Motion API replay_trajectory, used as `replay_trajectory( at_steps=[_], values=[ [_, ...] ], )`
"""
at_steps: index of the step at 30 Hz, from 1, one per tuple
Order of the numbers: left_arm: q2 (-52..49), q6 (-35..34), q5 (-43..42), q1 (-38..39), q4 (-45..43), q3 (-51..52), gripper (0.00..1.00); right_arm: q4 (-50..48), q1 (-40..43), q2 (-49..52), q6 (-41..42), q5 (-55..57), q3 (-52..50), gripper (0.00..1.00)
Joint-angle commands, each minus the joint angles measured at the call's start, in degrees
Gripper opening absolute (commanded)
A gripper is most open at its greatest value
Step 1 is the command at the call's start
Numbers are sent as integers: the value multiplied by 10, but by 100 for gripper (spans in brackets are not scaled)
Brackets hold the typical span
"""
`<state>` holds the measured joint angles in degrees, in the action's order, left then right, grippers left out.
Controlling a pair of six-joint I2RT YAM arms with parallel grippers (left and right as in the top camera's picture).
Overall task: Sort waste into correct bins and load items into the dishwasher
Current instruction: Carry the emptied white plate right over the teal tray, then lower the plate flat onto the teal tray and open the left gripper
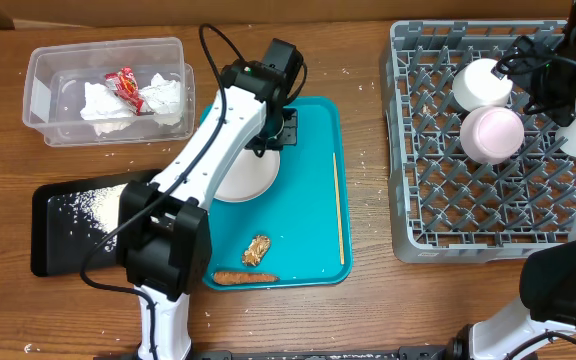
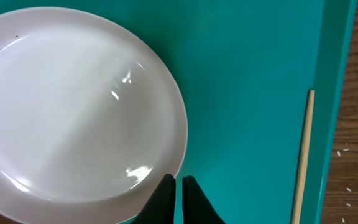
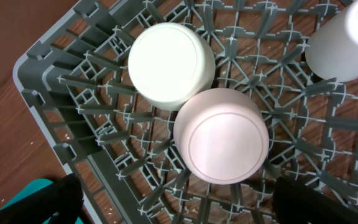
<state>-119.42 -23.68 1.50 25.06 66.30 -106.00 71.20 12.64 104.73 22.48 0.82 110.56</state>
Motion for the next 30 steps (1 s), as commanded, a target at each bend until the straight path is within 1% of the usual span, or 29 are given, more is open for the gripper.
replay_trajectory(
  at_steps=[1,2,3,5,10,11,12,13,14,15,16,23,30],
  values=[
    [-3,19,-3,14,-2,1,18,-2,0,-11,3,-1,8,100],
    [-3,19,12,16,-2,1,25,-2,0,-11,3,-1,8,100],
    [-3,19,31,16,-2,1,35,-2,0,-11,3,-1,8,100],
    [-3,19,56,16,-1,1,41,-2,0,-11,3,-1,8,100],
    [-3,19,98,14,-3,1,42,-2,0,-11,3,-1,8,100],
    [-3,19,101,14,-4,2,40,-2,0,-10,3,-1,8,100],
    [-5,19,104,14,-4,2,35,-2,0,-11,3,-1,8,100],
    [-8,19,108,14,-4,2,24,-2,0,-11,3,-1,8,100],
    [-12,19,113,14,-4,2,15,-2,0,-11,3,-1,8,100],
    [-17,19,123,14,-5,2,11,-2,0,-11,3,-1,8,100],
    [-24,18,136,14,-6,3,4,-2,0,-11,3,-1,8,100],
    [-93,18,136,15,-6,3,4,-2,0,-11,3,-1,8,100],
    [-115,16,87,16,-12,3,4,-2,0,-11,3,-1,8,100]
  ],
)
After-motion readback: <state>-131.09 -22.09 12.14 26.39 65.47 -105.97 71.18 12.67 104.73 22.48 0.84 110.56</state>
